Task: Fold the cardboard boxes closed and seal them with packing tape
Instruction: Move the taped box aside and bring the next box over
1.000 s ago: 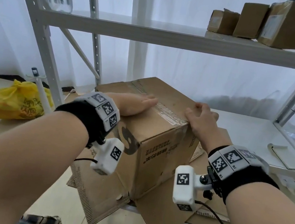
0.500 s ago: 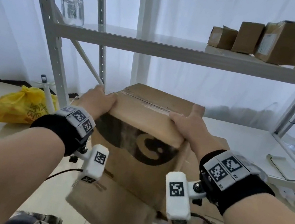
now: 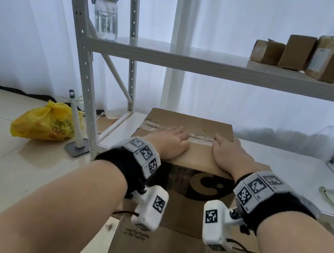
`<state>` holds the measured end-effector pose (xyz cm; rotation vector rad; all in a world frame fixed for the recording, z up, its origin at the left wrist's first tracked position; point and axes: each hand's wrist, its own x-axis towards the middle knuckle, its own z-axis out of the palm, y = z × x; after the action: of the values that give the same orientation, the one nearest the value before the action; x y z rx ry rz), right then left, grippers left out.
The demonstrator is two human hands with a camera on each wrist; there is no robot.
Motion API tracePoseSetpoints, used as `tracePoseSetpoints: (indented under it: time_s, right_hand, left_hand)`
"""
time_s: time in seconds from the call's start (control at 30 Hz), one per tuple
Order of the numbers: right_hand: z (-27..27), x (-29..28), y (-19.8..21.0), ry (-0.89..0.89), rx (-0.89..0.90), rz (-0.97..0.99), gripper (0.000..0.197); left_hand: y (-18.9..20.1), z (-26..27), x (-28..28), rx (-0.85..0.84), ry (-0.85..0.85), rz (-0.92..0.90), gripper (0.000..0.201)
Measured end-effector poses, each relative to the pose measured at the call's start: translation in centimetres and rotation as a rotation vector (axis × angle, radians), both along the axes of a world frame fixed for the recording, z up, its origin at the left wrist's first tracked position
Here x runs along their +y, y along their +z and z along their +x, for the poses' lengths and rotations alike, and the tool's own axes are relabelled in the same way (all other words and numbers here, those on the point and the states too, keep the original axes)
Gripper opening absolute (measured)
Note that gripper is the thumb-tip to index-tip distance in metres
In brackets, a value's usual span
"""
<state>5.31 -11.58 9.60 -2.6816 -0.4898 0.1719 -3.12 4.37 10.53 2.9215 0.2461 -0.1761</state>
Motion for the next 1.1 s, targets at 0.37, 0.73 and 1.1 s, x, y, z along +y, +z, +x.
tracePoseSetpoints:
  time_s: [0.37, 0.73, 1.1]
  right_hand:
    - [-0.3, -2.2, -0.5, -0.112, 0.252, 0.487, 0.066]
    - [-3.8, -2.7, 9.3, -0.103, -0.063, 0.689, 0.065]
    - [-7.0, -6.2, 9.6, 0.264, -0.002, 1.146, 0.033]
  left_hand:
    - [0.0, -3.7, 6.3, -0.142, 0.428, -0.332, 0.053]
    - [8.3, -11.0, 5.2, -0.619, 0.536, -0.64, 0.04]
    - [9.2, -13.2, 1.6, -1.158, 0.232, -1.258, 0.063]
